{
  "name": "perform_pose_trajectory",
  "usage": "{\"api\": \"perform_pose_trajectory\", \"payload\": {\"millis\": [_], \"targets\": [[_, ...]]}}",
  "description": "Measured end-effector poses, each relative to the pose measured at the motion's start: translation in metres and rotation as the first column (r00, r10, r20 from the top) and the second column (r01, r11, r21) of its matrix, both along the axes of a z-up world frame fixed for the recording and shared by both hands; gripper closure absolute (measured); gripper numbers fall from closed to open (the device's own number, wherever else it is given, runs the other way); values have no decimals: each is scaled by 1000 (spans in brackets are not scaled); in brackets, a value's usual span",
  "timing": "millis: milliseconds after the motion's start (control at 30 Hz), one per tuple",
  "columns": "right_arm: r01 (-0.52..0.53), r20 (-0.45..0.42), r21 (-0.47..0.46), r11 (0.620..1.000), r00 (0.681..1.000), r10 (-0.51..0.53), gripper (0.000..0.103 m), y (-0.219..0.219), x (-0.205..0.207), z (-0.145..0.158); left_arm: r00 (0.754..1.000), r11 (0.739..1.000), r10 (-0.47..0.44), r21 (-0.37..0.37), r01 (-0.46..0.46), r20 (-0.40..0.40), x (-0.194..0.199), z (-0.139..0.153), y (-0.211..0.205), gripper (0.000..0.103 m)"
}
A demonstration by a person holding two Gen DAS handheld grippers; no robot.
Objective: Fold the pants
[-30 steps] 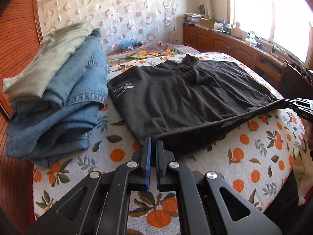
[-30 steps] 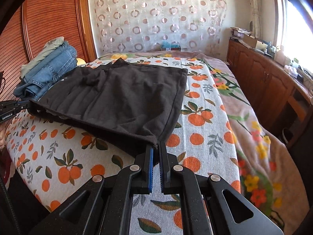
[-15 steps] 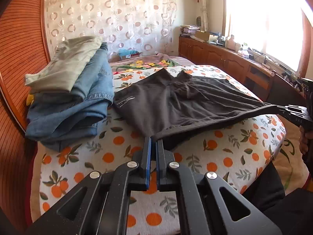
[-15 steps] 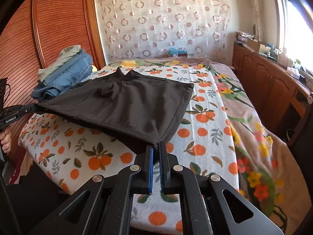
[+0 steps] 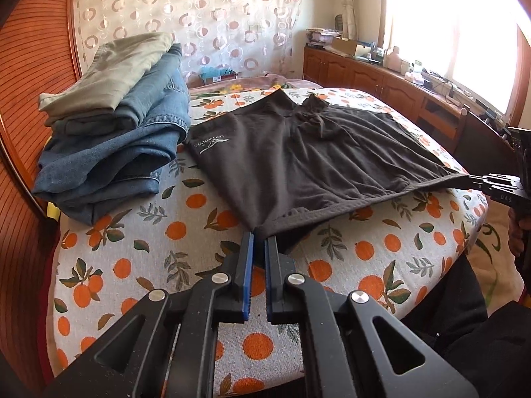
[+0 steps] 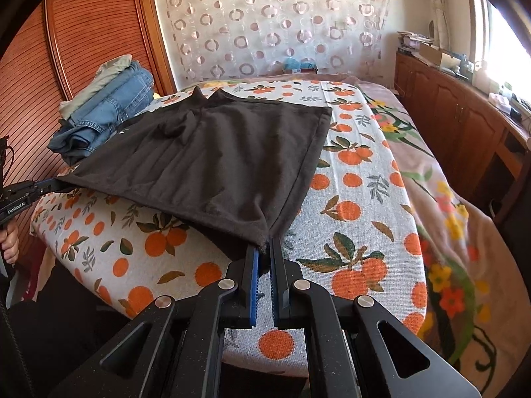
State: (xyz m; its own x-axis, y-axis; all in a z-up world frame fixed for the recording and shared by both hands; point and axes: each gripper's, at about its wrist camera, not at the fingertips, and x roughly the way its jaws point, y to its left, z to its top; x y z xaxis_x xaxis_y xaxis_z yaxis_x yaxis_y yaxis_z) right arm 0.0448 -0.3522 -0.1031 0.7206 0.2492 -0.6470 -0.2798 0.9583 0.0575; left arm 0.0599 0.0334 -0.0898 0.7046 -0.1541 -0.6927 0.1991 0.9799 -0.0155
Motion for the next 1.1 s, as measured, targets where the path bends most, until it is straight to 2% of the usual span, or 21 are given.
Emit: {"api": "perform_pose_trajectory", "payload": {"millis": [233,300,433,500,567,633,733,867,1100], "targets": [[0,12,-11,1000,1000,0,98,0,-10,7,1000,1000,-13,-20,14,18,-8,11,0,94],[0,21,-17,1000,1000,0,94,0,-14,10,1000,1000,-11,-28,11,22,-10,16,1,93],[11,32,-29,1000,999,-10,92,-5,-19,15,999,999,-10,-33,11,34,-11,23,3,85],[18,40,-29,999,999,-16,92,-7,-20,18,999,999,-10,-30,12,36,-9,23,4,74],[22,50,-23,999,999,-20,91,-9,-19,20,999,999,-9,-35,11,42,-5,24,4,58],[23,59,-25,999,998,-21,89,-9,-17,22,999,999,-7,-45,10,47,-1,26,5,56],[17,78,-33,999,997,-14,86,-5,-9,28,999,999,-11,-39,13,53,12,29,1,56],[-13,101,-31,999,995,16,74,6,12,35,997,998,-36,-47,39,64,35,32,-7,48],[-71,115,-84,994,990,81,73,37,68,35,996,996,-61,-58,65,61,95,30,-22,48]]}}
